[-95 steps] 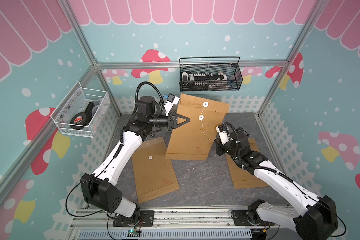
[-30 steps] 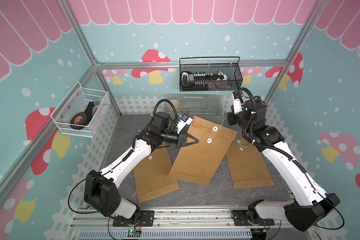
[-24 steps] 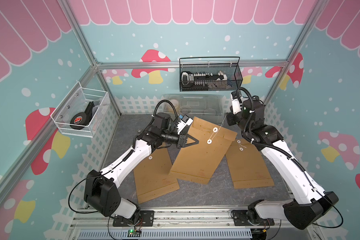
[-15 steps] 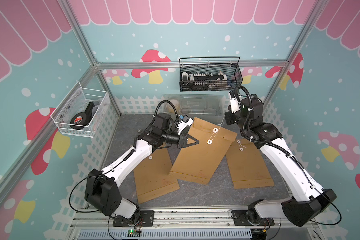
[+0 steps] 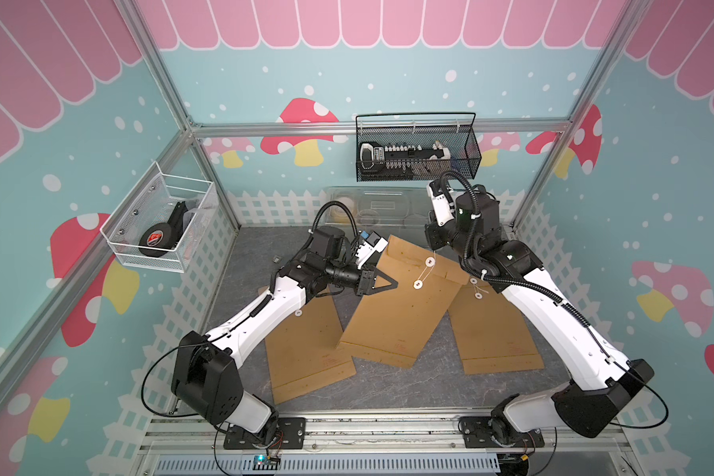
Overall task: Close the mouth of the file bag
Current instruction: Close the file bag.
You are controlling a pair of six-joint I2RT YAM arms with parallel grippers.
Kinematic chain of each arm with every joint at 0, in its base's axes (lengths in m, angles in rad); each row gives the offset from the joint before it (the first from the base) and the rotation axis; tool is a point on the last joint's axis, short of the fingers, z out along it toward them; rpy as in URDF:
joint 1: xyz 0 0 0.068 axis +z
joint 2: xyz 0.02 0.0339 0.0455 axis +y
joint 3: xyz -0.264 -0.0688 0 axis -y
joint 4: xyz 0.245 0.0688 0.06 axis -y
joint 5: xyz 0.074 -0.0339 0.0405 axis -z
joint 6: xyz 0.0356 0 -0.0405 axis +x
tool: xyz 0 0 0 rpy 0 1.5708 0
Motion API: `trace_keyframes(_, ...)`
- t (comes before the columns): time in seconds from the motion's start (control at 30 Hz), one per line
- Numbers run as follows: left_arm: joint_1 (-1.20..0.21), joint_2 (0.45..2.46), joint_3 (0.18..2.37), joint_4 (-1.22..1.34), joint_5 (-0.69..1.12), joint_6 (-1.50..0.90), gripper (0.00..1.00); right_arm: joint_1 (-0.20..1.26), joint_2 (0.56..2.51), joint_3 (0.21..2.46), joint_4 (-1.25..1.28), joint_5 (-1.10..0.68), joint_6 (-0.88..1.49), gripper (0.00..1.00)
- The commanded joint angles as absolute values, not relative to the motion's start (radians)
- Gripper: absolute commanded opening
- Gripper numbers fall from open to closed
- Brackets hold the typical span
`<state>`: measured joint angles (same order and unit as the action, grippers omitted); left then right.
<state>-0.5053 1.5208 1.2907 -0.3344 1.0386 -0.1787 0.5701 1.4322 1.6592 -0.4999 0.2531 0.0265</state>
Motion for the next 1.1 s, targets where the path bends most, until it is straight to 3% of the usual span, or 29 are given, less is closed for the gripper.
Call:
trace_keyframes(0.0, -0.509, 1.529, 1.310, -0.346, 1.019, -0.161, 0.00, 0.601, 1.445, 1.690, -0.512, 0.249, 0.014, 0.00)
trace_keyframes(0.6, -0.491, 1.542, 1.277, -0.190, 0.968, -0.315, 0.00, 0.686, 1.464, 1.658, -0.502, 0.089, 0.121, 0.00)
trace_keyframes(1.07, -0.453, 1.513, 1.253, -0.134, 0.969, -0.365, 0.00, 0.691, 1.330, 1.369, -0.342, -0.163, 0.293, 0.00)
